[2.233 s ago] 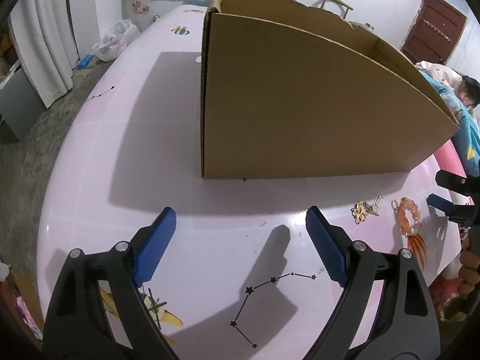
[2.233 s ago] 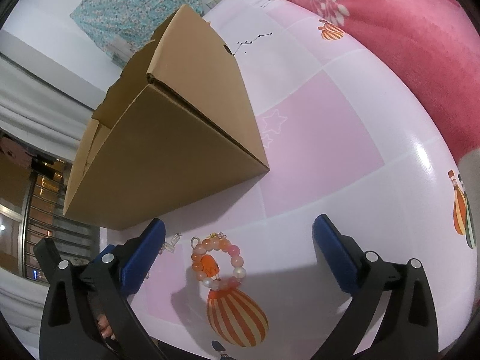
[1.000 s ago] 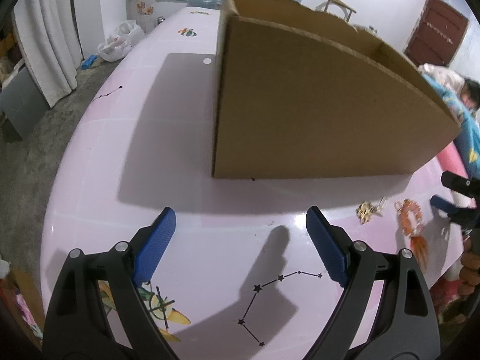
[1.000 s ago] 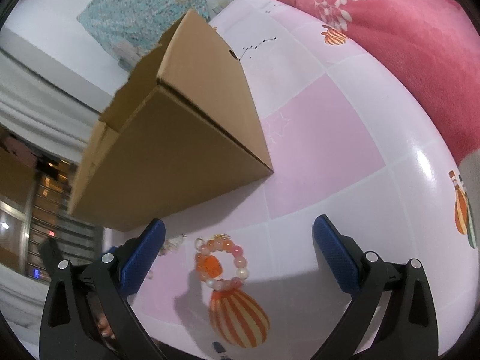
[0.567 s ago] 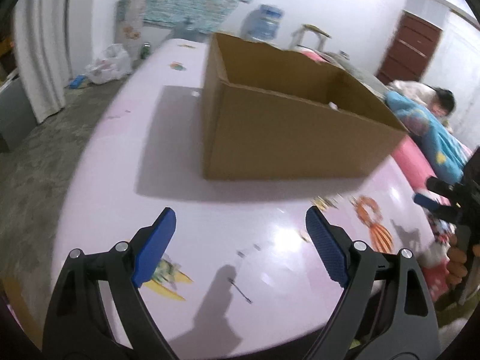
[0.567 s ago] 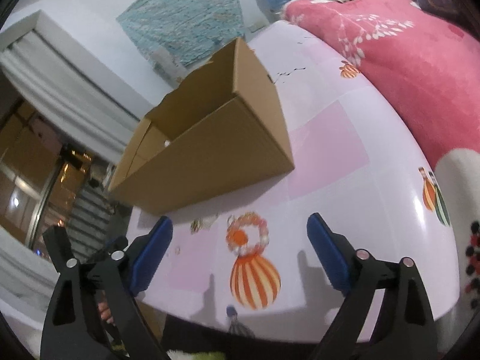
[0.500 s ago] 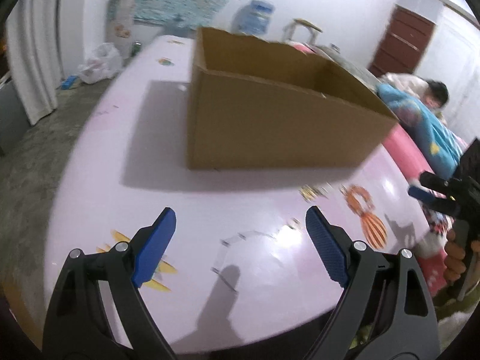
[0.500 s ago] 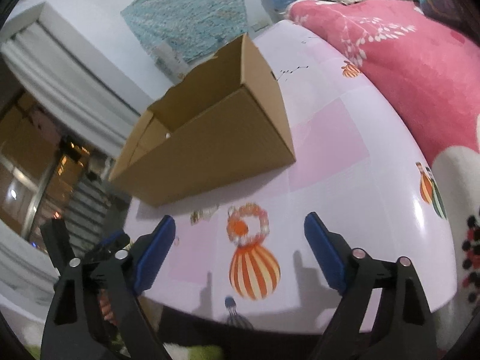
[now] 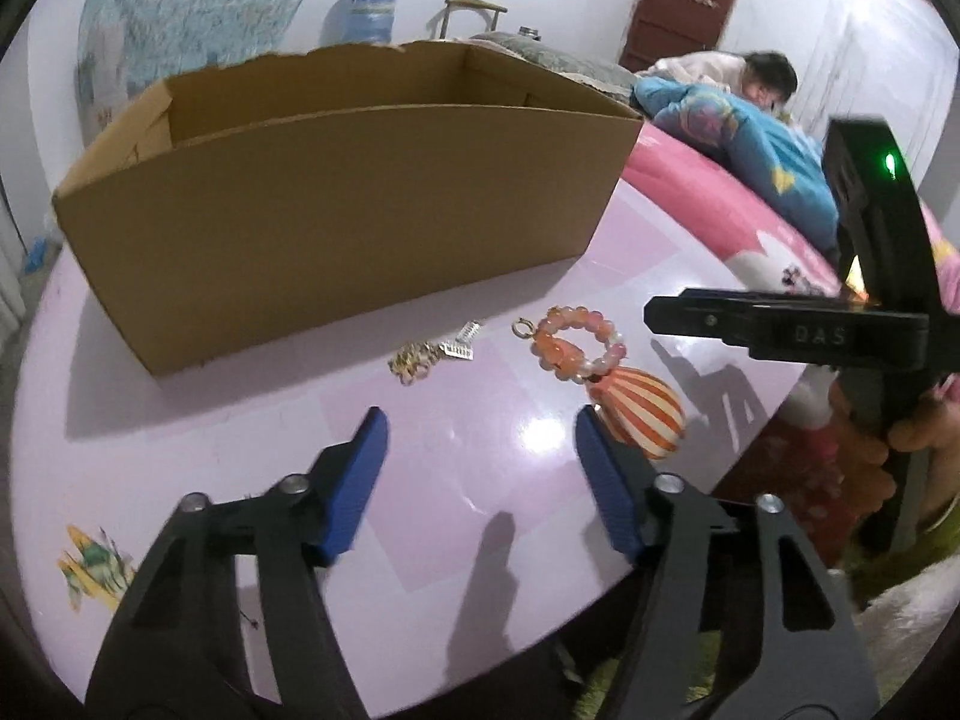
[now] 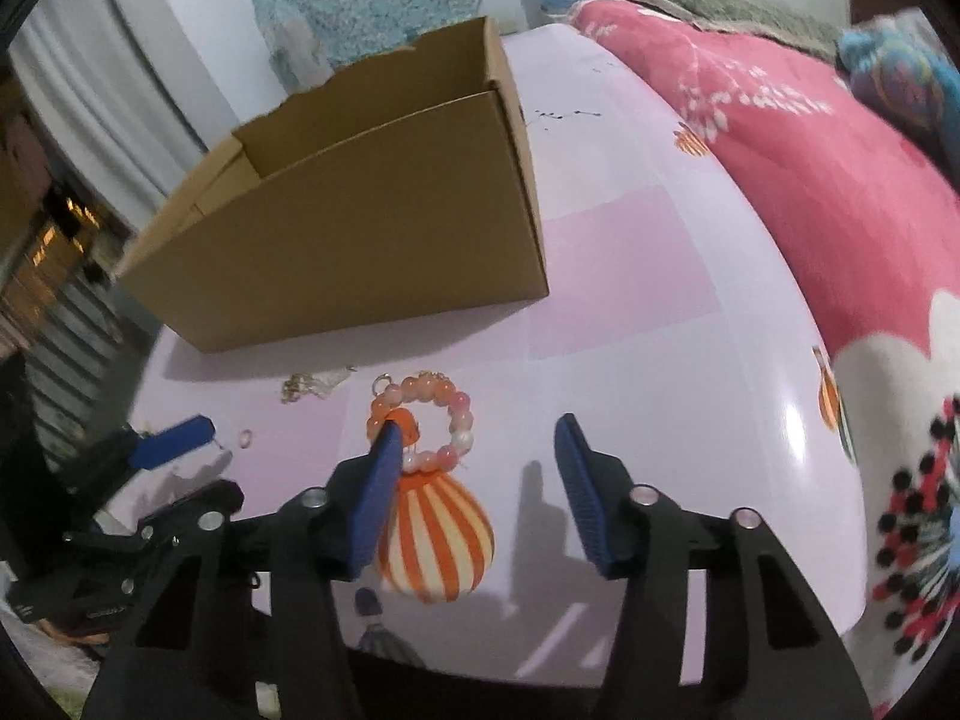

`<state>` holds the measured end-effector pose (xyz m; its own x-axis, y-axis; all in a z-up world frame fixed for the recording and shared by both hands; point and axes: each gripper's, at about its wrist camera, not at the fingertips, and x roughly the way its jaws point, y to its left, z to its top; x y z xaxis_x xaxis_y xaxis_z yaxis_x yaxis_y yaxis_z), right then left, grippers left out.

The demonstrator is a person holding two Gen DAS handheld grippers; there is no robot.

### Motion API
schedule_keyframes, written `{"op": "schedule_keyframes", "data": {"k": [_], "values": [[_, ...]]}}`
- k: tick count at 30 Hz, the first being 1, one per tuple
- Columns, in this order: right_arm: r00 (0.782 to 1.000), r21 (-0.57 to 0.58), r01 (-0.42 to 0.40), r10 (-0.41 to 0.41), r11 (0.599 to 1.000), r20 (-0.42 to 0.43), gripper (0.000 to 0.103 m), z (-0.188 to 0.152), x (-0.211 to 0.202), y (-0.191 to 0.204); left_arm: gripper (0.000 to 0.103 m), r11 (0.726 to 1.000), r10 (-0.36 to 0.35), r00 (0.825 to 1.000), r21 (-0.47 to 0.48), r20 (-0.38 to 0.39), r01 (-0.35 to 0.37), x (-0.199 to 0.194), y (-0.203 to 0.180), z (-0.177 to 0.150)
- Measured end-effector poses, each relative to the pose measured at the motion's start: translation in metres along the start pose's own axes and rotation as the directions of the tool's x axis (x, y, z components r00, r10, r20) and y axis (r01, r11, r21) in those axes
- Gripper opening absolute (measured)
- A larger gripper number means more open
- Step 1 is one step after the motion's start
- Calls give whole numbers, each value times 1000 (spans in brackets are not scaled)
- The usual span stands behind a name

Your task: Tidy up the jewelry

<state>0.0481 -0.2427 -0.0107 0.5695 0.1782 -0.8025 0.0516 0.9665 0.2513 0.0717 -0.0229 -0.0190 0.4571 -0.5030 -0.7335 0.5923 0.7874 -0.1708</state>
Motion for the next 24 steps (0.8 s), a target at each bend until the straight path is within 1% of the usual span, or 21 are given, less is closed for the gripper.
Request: {"op": "schedule_keyframes", "data": {"k": [5, 8, 13, 14, 17, 18, 20, 22, 24], "values": [[999, -51, 42, -43, 998, -26, 33, 7, 16, 7, 40, 999, 35, 999, 11, -3, -35, 2, 5, 6], [999, -59, 38, -40, 998, -28, 31, 7, 17, 7, 35, 998, 56, 998, 11, -15, -56, 1, 13, 7], [998, -93, -58, 58, 994, 5, 31, 8, 6, 19, 34, 996, 91, 995, 22, -37, -90, -6, 22, -2], [996, -107, -85, 86, 991, -1, 31, 7, 6, 24, 34, 994, 106, 993, 28, -49, -105, -6, 23, -5], [990, -148, -143, 141, 979, -27, 31, 2, 12, 42, 34, 993, 116, 991, 26, -67, -114, -2, 25, -7], [988, -152, -154, 150, 976, -34, 31, 2, 14, 45, 34, 993, 120, 990, 27, -72, -118, 0, 26, -7], [983, -154, -183, 177, 971, -51, 31, -1, 18, 53, 30, 992, 121, 990, 38, -74, -119, 4, 25, -7], [976, -147, -216, 209, 965, -64, 31, -4, 19, 61, 28, 990, 131, 988, 53, -78, -127, 6, 24, -7], [972, -153, -233, 223, 960, -76, 31, -8, 20, 67, 28, 991, 125, 989, 55, -75, -122, 5, 25, -8]]}}
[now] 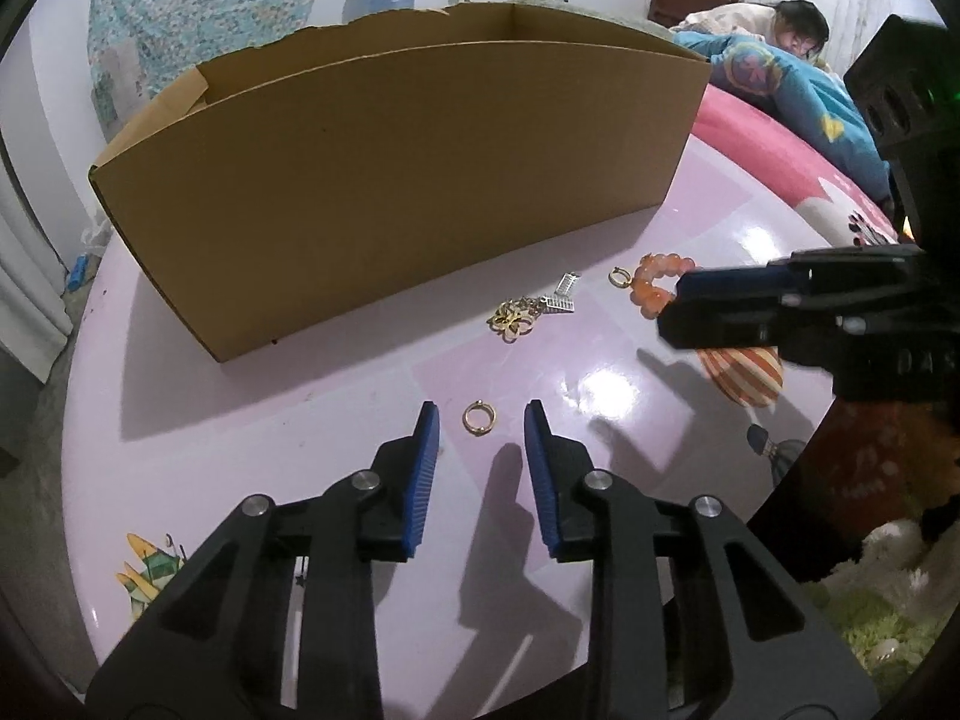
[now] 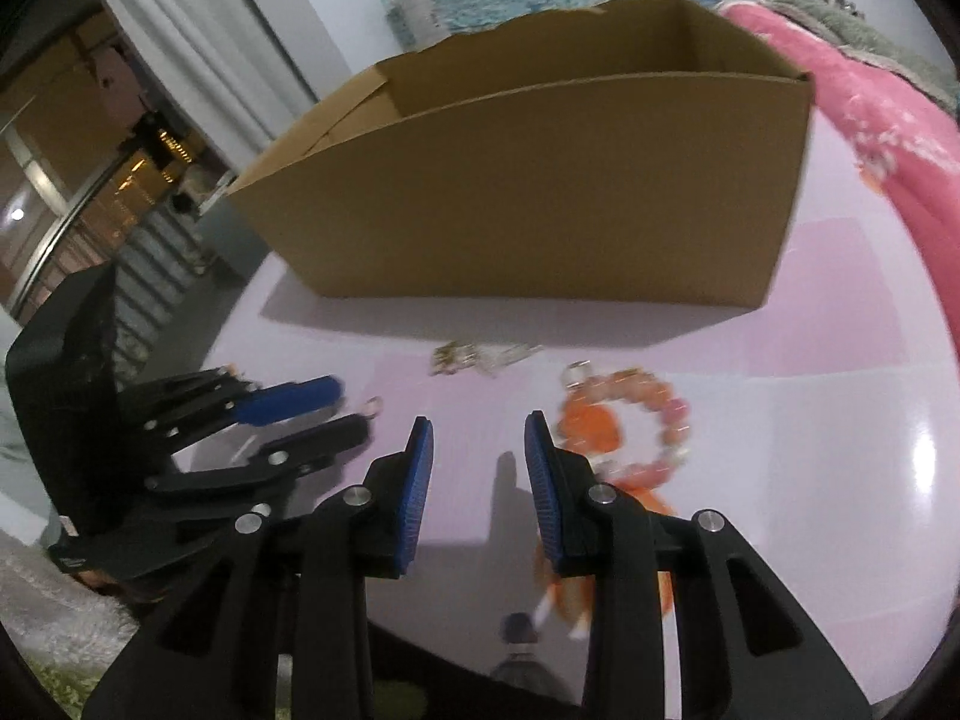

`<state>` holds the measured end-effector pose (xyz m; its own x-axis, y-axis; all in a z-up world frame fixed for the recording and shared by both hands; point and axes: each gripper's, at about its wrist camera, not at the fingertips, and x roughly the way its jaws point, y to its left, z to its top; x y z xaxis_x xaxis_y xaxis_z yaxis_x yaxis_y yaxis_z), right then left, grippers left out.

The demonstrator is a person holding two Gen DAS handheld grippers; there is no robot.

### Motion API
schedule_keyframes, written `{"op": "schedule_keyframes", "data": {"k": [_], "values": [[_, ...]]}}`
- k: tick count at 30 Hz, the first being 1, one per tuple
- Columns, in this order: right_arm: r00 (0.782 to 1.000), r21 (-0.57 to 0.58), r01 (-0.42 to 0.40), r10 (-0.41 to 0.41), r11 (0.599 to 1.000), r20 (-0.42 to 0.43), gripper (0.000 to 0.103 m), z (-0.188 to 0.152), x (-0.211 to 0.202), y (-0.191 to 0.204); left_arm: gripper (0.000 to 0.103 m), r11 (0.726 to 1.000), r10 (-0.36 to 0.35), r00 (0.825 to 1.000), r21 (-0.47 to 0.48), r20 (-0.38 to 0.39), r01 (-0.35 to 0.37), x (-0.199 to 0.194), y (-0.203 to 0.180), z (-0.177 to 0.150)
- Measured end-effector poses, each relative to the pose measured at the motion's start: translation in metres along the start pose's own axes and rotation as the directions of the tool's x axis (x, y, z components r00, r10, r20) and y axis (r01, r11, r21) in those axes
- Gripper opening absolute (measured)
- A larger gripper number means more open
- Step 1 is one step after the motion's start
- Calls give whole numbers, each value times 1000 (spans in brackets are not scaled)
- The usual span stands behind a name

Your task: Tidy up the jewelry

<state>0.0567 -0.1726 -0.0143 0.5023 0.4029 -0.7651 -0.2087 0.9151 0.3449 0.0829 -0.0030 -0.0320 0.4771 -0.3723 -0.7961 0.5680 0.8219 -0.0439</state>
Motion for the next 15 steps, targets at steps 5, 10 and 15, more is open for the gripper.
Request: {"op": "schedule_keyframes", "data": {"k": [5, 10, 15], "values": [[999, -27, 30, -31, 999, -31, 31, -6, 8, 8, 28, 1000, -8, 1000, -28, -10, 8, 6, -1, -2], [995, -34, 95, -94, 995, 15, 31, -3, -7, 5, 28, 998, -20, 1000, -55, -3, 20, 7, -1, -2], [977, -84, 214, -215, 973, 3, 32, -5, -4, 1, 28, 998, -20, 1000, -56, 2, 20, 7, -1, -3]]}}
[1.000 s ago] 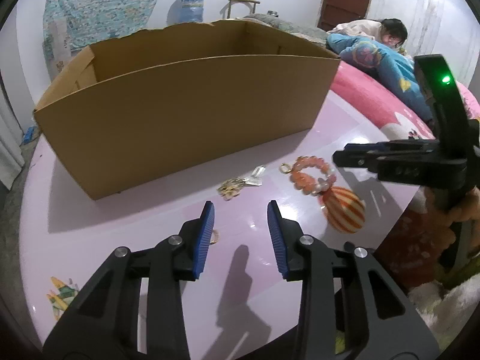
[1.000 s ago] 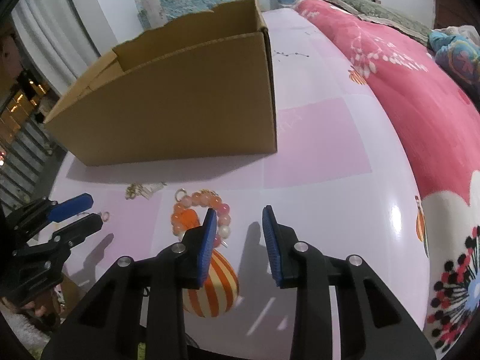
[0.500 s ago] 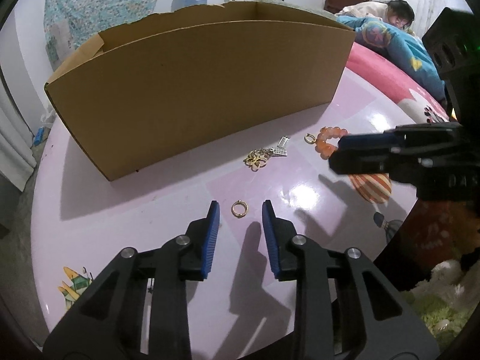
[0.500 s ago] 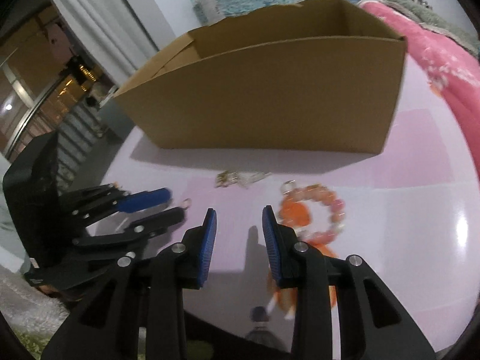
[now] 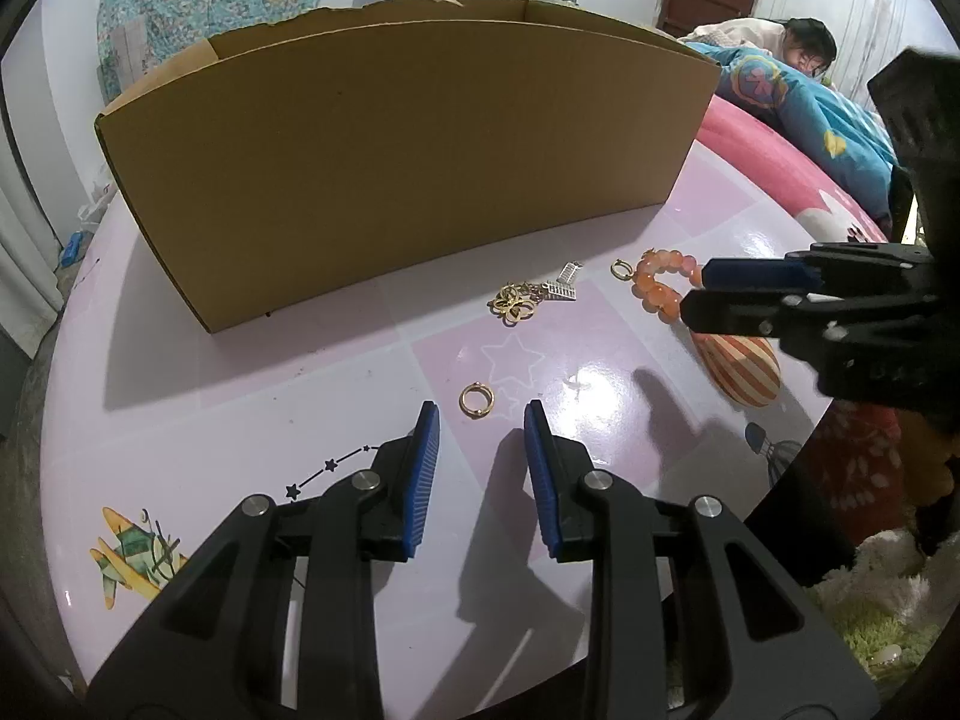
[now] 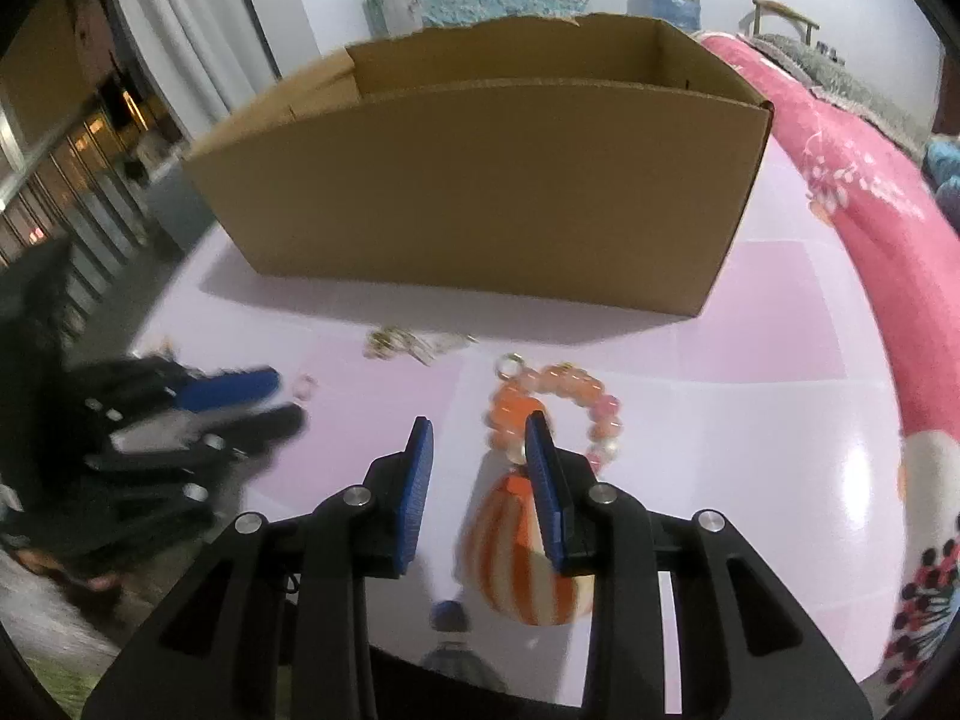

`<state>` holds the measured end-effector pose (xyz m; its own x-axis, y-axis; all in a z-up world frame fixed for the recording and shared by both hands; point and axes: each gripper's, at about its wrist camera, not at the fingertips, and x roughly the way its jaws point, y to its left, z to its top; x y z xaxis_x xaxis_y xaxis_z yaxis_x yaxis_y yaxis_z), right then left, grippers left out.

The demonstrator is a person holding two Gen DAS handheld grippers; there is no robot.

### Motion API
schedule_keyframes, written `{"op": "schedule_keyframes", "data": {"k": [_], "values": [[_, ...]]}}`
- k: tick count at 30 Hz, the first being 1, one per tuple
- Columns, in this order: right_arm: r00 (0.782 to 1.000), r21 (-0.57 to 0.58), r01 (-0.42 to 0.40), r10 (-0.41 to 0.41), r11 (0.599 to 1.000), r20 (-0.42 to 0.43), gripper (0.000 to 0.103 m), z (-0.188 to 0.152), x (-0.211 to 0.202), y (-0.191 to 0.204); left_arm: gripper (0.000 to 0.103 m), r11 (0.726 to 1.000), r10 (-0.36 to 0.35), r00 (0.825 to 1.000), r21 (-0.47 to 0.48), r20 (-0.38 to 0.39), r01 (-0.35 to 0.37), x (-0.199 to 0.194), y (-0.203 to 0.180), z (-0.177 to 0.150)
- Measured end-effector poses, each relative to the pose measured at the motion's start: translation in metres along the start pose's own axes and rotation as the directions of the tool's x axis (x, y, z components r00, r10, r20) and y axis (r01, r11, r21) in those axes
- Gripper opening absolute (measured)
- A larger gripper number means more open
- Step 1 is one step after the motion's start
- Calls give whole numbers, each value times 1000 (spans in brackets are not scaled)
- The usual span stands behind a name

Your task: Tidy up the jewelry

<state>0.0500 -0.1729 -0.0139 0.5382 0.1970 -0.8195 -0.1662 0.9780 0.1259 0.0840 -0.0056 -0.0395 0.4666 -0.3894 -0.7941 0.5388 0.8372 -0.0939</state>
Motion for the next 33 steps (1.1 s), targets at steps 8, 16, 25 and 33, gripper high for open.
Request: {"op": "schedule_keyframes", "data": {"k": [8, 16, 25, 33], "values": [[991, -94, 128, -131, 987, -20, 4, -1, 8, 3, 28, 1000, 4, 1000, -2, 12, -4, -3, 1, -3], [987, -22, 147, -145, 989, 75, 3, 5, -36, -33, 28, 1000, 1, 1000, -8, 14, -1, -3, 2, -4], [997, -152, 80, -80, 985, 12, 37, 5, -5, -3, 28, 1000, 8, 1000, -19, 10, -8, -3, 2, -3], [993, -227, 100, -113, 969, -44, 9, 1, 11, 4, 28, 1000, 22, 1000, -8, 4, -22, -1, -2, -1]]}}
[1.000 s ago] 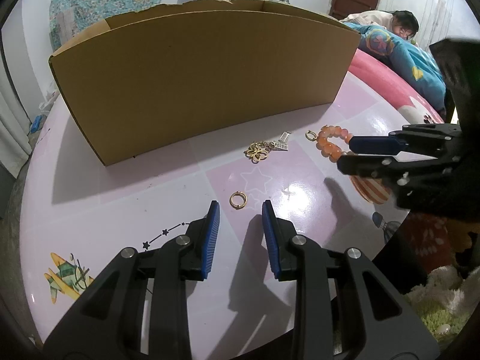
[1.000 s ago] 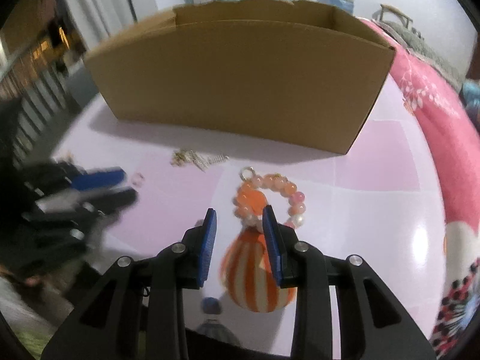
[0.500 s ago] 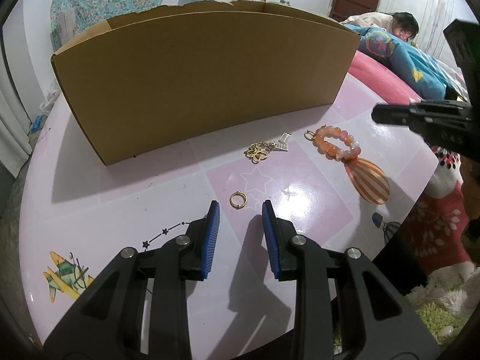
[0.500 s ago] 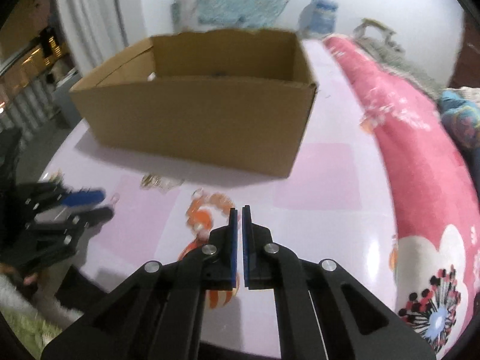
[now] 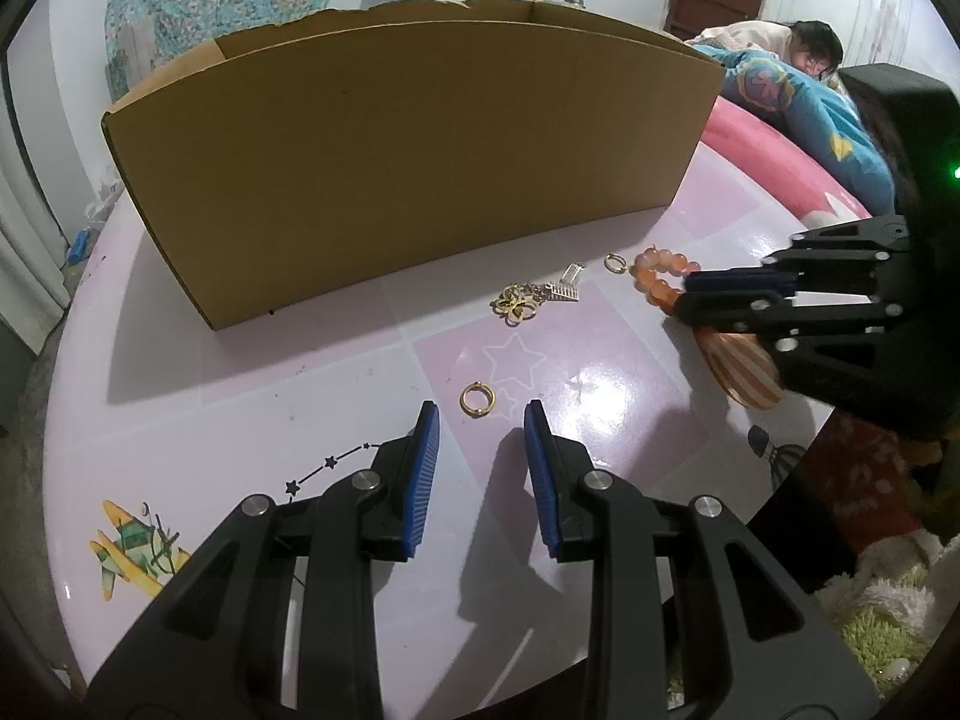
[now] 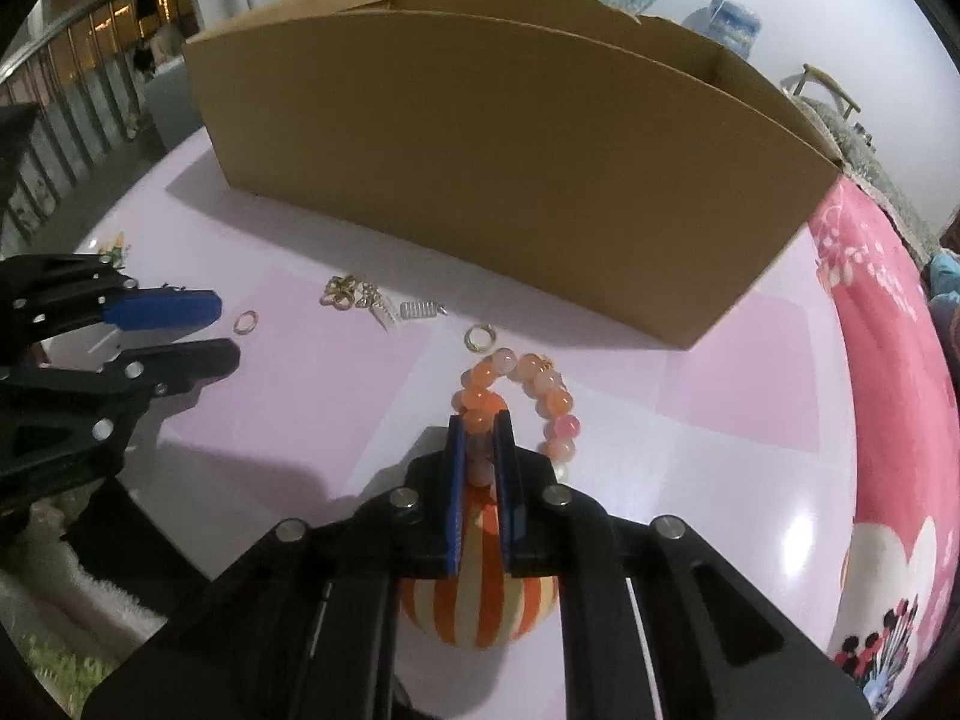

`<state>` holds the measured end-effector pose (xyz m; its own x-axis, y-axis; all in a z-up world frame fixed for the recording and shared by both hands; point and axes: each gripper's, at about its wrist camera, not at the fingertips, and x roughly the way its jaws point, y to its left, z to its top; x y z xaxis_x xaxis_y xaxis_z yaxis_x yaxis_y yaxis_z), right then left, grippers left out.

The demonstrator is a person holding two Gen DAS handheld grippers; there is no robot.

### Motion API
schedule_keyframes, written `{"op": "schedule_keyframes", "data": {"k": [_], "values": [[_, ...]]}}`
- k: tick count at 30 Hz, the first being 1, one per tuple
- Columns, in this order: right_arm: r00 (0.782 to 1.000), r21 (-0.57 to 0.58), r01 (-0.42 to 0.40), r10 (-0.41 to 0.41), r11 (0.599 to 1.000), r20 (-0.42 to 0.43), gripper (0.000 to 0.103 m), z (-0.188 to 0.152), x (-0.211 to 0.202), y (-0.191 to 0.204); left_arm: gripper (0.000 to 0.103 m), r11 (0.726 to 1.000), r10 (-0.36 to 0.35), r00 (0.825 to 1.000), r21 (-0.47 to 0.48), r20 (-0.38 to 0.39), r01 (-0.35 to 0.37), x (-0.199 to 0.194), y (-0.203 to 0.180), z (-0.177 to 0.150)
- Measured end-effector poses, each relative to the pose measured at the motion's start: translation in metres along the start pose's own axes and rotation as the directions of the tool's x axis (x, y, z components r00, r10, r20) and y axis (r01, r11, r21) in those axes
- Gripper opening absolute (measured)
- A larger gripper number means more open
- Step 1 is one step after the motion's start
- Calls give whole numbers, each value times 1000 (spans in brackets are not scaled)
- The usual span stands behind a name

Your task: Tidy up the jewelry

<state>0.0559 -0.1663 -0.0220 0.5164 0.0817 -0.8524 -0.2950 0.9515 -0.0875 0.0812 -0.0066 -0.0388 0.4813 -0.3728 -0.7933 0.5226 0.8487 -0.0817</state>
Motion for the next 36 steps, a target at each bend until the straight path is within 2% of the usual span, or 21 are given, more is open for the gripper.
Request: {"op": "schedule_keyframes", "data": {"k": [4, 7, 10, 13, 15, 16, 18, 21, 26, 32, 36], "values": [[999, -8, 35, -35, 999, 10, 9, -12, -19, -9, 28, 1000, -2, 1000, -3, -2, 2, 1, -1, 1], [996, -7, 83, -83, 996, -13, 9, -22, -23, -17, 28, 1000, -4, 1000, -5, -1, 4, 1, -1, 1], [991, 23, 131, -130, 991, -31, 10, -30, -20, -26, 28, 1000, -6, 1000, -10, 1, 6, 2, -1, 1], [991, 80, 134, -132, 988, -31, 12, -31, -19, -37, 28, 1000, -7, 1000, -13, 3, 7, 2, 0, 0], [994, 112, 111, -109, 987, -29, 24, -26, -20, -43, 28, 1000, -15, 1000, -19, 1, 15, 1, 0, 0], [996, 143, 89, -89, 986, -9, 37, -26, -25, -46, 28, 1000, -21, 1000, -22, 0, 21, 1, 2, 0], [998, 180, 51, -57, 982, 28, 45, -20, -31, -51, 28, 999, -35, 999, -29, -2, 34, 0, 3, -1], [997, 239, -31, 12, 970, 81, 45, -15, -36, -58, 28, 999, -32, 999, -29, -2, 32, 1, 3, -1], [988, 298, -132, 100, 945, 120, 45, -10, -29, -54, 28, 1000, -9, 1000, -23, -1, 9, 5, 2, 5], [982, 297, -166, 131, 940, 135, 45, -6, -26, -40, 23, 996, 54, 999, 69, -3, -54, 9, -8, 8], [979, 295, -183, 147, 938, 138, 45, -4, -24, -37, 17, 996, 50, 999, 80, -3, -50, 10, -8, 10]]}}
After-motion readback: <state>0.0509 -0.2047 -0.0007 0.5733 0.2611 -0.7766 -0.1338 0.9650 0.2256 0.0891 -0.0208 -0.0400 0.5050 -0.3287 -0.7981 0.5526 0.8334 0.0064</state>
